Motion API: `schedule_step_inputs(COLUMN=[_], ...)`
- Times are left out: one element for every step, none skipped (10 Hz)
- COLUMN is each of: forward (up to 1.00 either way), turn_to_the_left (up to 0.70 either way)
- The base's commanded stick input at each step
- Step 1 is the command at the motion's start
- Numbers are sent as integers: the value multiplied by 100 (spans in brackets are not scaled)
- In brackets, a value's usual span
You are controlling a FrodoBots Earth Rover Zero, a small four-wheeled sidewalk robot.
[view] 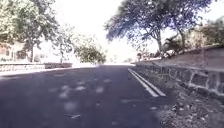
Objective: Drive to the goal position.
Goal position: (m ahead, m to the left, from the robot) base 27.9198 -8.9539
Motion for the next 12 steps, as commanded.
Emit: schedule_step_inputs(forward=[85,85,85,85,85,85,85,100,100,100,100,100], turn_to_the_left=[0,0,0,0,0,0,0,0,0,0,0,0])
